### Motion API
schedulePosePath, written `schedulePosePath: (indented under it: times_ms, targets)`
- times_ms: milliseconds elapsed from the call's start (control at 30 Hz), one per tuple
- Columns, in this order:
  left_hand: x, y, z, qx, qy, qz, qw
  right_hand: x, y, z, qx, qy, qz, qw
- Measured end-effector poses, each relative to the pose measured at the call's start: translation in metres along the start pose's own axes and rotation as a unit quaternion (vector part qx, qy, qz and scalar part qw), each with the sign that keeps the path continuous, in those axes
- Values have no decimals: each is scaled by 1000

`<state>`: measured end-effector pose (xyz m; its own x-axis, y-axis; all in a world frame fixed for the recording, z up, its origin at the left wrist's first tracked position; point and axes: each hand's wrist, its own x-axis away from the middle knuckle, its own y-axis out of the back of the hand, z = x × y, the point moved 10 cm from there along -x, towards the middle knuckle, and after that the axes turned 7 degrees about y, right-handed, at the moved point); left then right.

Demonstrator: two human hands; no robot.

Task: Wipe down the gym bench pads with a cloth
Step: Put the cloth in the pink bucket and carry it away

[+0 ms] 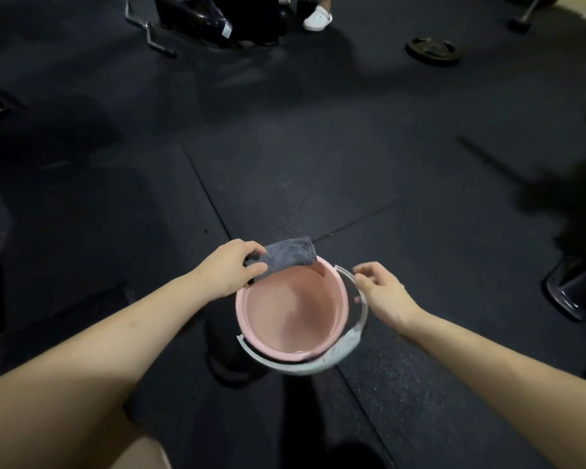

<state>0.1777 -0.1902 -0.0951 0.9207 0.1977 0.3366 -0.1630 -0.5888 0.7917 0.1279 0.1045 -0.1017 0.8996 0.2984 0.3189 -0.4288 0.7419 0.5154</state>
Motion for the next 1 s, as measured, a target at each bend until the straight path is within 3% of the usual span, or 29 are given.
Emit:
schedulePosePath:
  times_ms: [100,233,300,367,433,500,567,633,800,1000]
  targets:
    - [2,5,1,5,8,-2,1000,7,-4,49,110,128,47,984]
    - [6,-1,5,-6,24,20,999,17,-22,81,209,214,155,942]
    - [6,-3,6,-10,25,25,999,14,-25,88,356,265,141,885]
    - [5,-2,6,-16,25,22,999,11,-27,105,475,336,76,810]
    - [5,0,6,-23,26,20,999,13,-34,131,480,421,42,769]
    - [6,4,7,-26,29,18,999,13,-52,146,454,477,97,746]
    - [9,5,7,-26,31,19,999,11,-71,145,438,447,205,752]
    - [12,5,9,-23,36,21,999,9,-81,141,429,408,265,761]
    - [31,-2,21,-35,68,24,997,13,-87,156,481,362,299,740]
    - [86,22,20,-27,141,19,989,22,-81,155,457,268,343,776]
